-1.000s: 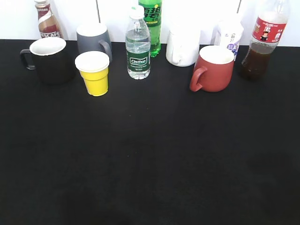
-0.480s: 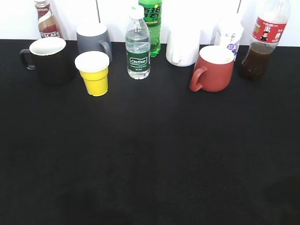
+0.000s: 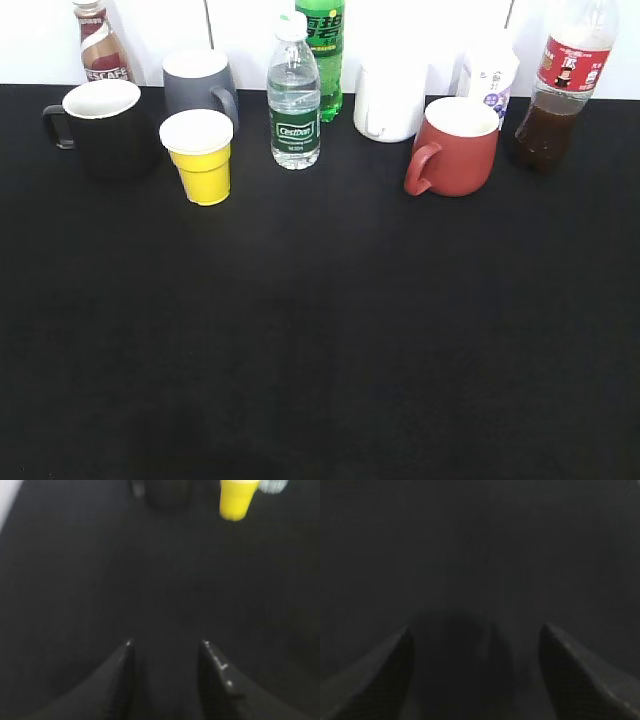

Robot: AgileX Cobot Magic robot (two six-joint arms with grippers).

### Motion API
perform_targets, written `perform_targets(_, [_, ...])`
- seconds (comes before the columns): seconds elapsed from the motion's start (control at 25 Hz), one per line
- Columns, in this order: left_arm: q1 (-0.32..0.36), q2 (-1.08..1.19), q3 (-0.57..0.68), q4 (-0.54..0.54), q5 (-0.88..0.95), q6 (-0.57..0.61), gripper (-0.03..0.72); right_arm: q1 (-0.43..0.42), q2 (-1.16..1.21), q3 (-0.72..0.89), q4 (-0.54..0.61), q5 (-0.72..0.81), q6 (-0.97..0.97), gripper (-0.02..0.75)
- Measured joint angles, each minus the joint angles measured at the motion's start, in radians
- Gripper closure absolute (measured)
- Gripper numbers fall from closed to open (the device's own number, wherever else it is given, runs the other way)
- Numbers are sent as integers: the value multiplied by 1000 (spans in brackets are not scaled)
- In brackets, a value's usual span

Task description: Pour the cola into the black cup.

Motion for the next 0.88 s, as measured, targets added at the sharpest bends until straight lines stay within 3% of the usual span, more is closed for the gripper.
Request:
perform_targets(0.16, [0,-61,1,0,1,0,456,-1,-127,0,2,3,0,154])
perform_targets(0.88, [0,-61,2,1,1,0,459,-1,-130,0,8,3,-1,154])
